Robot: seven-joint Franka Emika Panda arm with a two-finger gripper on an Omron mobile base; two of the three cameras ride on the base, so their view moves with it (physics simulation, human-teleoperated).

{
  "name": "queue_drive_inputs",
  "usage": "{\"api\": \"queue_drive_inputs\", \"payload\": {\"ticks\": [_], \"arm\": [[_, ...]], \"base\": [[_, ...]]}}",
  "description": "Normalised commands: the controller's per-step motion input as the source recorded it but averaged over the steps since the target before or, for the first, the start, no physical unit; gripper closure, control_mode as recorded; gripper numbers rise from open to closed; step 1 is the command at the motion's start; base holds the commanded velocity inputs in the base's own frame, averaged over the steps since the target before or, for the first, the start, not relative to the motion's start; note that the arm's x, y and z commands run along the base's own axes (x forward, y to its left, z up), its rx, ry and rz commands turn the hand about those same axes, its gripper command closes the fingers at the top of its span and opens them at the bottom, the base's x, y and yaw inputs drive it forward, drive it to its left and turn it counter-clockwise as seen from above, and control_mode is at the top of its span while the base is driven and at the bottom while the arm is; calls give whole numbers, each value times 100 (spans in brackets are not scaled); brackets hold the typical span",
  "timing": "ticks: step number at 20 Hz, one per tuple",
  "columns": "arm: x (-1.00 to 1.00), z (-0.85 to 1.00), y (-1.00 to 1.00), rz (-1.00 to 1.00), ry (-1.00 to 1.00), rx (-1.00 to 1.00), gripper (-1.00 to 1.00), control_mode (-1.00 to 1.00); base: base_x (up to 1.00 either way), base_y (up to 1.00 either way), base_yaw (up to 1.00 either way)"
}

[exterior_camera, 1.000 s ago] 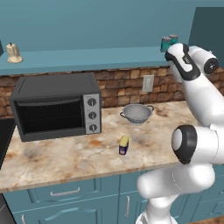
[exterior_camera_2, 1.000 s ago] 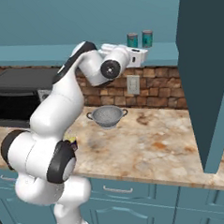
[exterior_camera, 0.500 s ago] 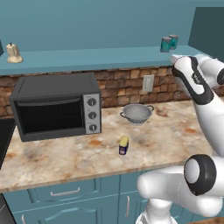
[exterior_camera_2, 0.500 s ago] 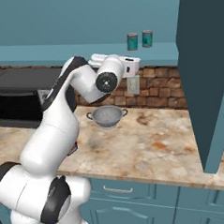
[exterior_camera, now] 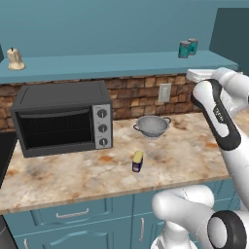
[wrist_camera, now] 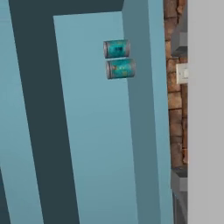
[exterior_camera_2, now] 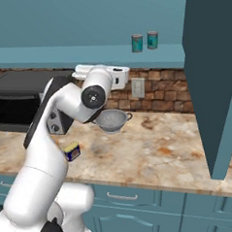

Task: Pick the cans from the counter and place them in their designated side in the cabinet.

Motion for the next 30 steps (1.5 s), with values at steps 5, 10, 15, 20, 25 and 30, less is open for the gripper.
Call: {"api": "queue_drive_inputs", "payload": {"ticks": [5, 10, 15, 20, 25, 30], "arm": [[-55, 0, 32, 4, 1, 0, -100, -100], [-40, 1, 32, 0, 4, 1, -100, -100], [-50, 0, 20, 0, 11, 0, -100, -100], [-43, 0, 10, 0, 24, 0, -100, -100], [-36, -1, 12, 0, 33, -3, -100, -100], [-47, -16, 9, 0, 22, -6, -100, -100]], "base": [[0, 0, 0], [0, 0, 0], [0, 0, 0], [0, 0, 0], [0, 0, 0], [0, 0, 0]]}}
